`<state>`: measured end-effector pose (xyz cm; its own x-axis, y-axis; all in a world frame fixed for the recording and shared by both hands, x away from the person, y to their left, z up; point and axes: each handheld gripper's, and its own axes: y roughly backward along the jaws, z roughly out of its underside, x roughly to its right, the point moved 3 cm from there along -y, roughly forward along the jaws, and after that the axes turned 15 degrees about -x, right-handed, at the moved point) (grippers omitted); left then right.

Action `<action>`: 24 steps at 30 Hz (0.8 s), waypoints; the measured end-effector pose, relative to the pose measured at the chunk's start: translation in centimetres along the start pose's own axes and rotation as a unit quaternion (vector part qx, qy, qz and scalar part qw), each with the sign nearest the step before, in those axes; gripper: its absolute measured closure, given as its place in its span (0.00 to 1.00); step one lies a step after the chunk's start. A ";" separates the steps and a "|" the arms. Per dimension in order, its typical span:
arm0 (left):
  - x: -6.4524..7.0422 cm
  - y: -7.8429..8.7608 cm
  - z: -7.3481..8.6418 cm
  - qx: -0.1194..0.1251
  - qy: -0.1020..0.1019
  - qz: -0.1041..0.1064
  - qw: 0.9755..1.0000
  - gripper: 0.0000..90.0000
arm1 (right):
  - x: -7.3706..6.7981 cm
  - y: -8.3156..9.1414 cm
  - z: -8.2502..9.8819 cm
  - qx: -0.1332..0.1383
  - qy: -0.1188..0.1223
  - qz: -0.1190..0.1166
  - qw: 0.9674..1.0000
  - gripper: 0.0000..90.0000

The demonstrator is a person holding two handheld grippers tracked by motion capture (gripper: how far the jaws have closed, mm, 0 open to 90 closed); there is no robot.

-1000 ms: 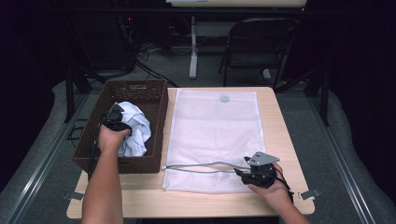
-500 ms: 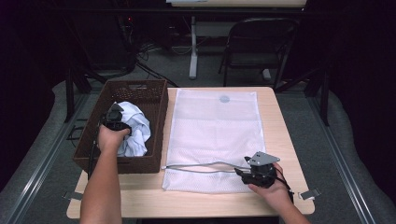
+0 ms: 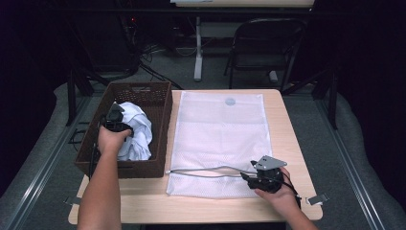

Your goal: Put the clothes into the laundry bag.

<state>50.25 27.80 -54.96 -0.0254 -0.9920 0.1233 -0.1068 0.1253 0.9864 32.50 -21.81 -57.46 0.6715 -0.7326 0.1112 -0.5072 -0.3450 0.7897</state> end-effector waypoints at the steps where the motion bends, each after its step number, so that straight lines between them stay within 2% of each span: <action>1: -0.1 0.2 0.0 0.003 -0.001 0.000 1.000 0.66 | 0.0 0.0 0.0 0.000 0.000 0.000 1.000 0.44; 6: -0.2 1.3 -0.1 0.016 -0.002 0.001 1.000 0.66 | 0.0 0.0 0.0 -0.001 0.004 0.000 1.000 0.44; 10: -0.4 2.1 -0.1 0.030 0.006 0.018 0.999 0.66 | -0.1 -0.1 0.0 -0.001 0.002 -0.001 1.000 0.44; 15: -0.7 2.6 0.0 0.036 0.008 0.027 0.999 0.66 | -0.1 0.0 -0.1 0.001 0.003 0.001 1.000 0.43; 18: -0.7 3.0 0.0 0.024 0.001 0.017 1.000 0.66 | -0.2 -0.1 -0.1 -0.001 0.003 0.004 1.000 0.41; 24: -0.2 4.2 -0.1 0.039 -0.009 0.019 0.999 0.66 | -0.5 -0.2 -0.2 -0.005 0.009 0.001 1.000 0.41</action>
<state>49.90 28.54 -50.82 -0.0488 -0.9864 0.1568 -0.1829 0.1632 0.9695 32.38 -21.25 -57.60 0.6802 -0.7224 0.1243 -0.5034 -0.3371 0.7955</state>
